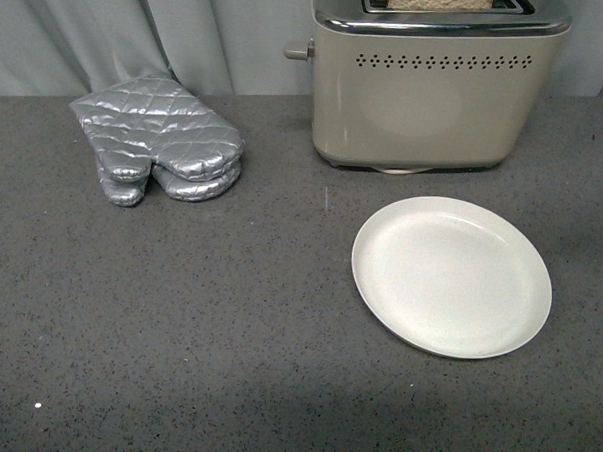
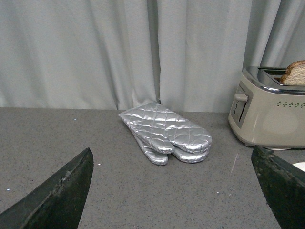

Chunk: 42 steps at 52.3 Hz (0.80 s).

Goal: Put bread into toaster

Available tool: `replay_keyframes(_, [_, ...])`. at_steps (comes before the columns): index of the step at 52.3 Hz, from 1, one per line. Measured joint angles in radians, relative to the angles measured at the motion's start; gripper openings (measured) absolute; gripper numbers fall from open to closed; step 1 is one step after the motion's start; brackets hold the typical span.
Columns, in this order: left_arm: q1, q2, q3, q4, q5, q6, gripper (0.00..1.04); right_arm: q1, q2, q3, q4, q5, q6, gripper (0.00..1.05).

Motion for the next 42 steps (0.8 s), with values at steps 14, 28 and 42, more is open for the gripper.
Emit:
replay_keyframes(14, [0.0, 0.0, 0.0, 0.0, 0.001, 0.0, 0.98, -0.204, -0.367, -0.321, -0.021, -0.331, 0.127, 0.5])
replay_keyframes(28, [0.0, 0.0, 0.0, 0.0, 0.0, 0.0, 0.98, -0.204, -0.523, -0.426, -0.076, -0.339, 0.137, 0.0])
replay_keyframes(42, [0.0, 0.0, 0.0, 0.0, 0.0, 0.0, 0.98, -0.205, -0.67, -0.475, -0.171, -0.34, 0.137, 0.0])
